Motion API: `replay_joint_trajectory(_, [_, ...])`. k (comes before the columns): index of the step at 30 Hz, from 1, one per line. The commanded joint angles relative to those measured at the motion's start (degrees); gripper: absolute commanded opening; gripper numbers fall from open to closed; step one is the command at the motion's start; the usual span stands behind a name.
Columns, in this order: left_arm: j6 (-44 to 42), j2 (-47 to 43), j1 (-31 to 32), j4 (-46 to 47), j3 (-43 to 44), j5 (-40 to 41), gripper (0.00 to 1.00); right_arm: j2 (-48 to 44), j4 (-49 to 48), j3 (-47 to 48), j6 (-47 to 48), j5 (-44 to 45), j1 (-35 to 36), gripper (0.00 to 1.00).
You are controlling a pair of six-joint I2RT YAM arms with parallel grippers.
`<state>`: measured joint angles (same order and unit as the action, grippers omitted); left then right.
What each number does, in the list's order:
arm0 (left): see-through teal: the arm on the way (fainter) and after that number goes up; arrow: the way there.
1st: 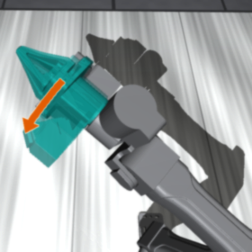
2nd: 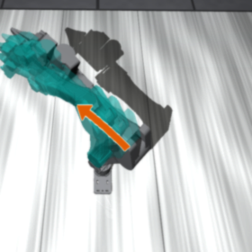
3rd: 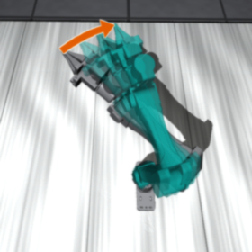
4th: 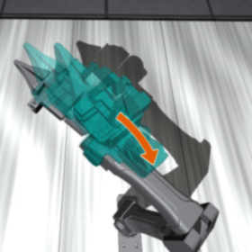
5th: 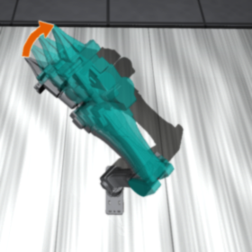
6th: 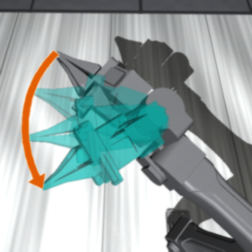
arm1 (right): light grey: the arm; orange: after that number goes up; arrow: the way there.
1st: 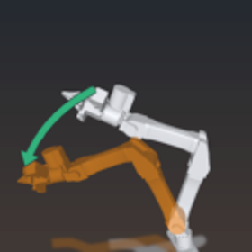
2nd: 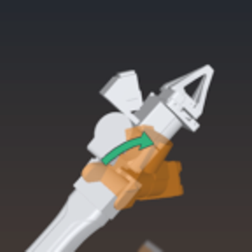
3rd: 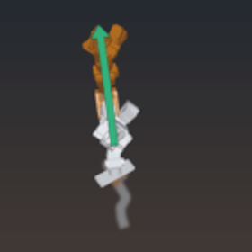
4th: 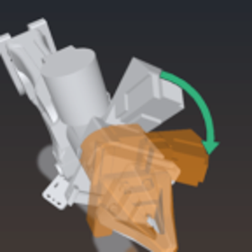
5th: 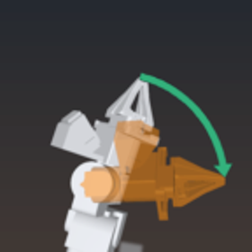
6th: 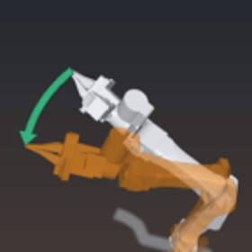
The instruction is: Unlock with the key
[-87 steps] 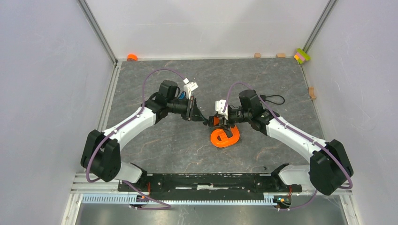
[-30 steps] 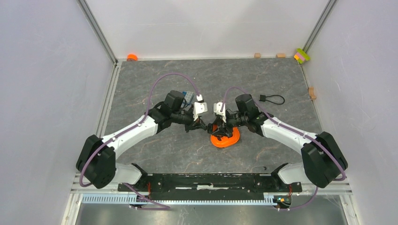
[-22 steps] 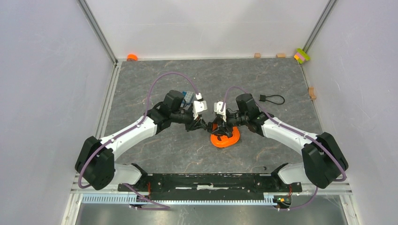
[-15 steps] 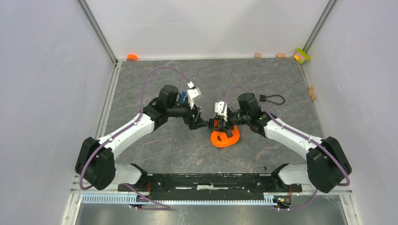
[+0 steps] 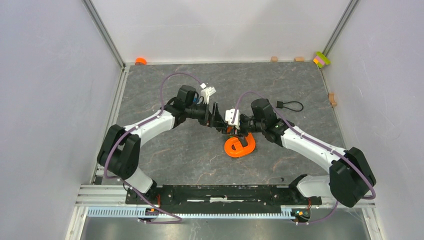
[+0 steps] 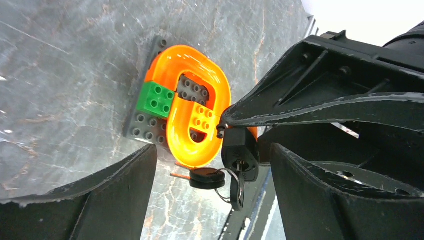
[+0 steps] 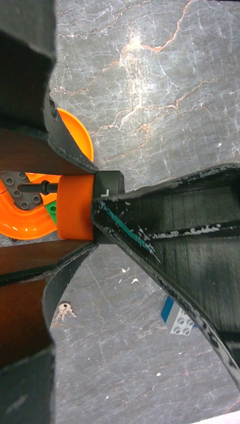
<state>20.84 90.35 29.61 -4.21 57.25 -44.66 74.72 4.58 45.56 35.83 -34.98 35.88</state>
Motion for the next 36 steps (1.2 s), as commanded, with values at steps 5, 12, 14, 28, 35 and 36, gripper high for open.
replay_joint_trajectory(5, [8.9, 2.6, -0.2, 5.3, 2.5, -8.3, 0.85, -2.5, -6.4, 1.1, -2.6, 2.3, 0.3, 0.00])
replay_joint_trajectory(12, [10.8, 5.6, -0.1, 6.8, 3.2, -10.3, 0.71, -1.2, -6.5, 2.1, -3.3, 3.1, 0.7, 0.00])
replay_joint_trajectory(14, [11.1, 6.1, -0.1, 6.8, 3.6, -10.7, 0.66, -0.9, -6.5, 2.2, -3.4, 3.1, 0.9, 0.00])
replay_joint_trajectory(28, [11.6, 7.8, 0.1, 8.5, 3.6, -13.6, 0.03, -0.2, -7.3, 1.4, -4.4, 5.3, 1.5, 0.00])
replay_joint_trajectory(35, [11.0, 5.3, -0.2, 11.2, 2.5, -13.6, 0.02, -1.5, -6.6, 1.1, -5.8, 7.3, 1.4, 0.49])
replay_joint_trajectory(36, [10.7, 4.6, -0.3, 11.2, 2.4, -13.6, 0.02, -1.9, -6.3, 0.9, -5.7, 7.7, 1.4, 0.60])
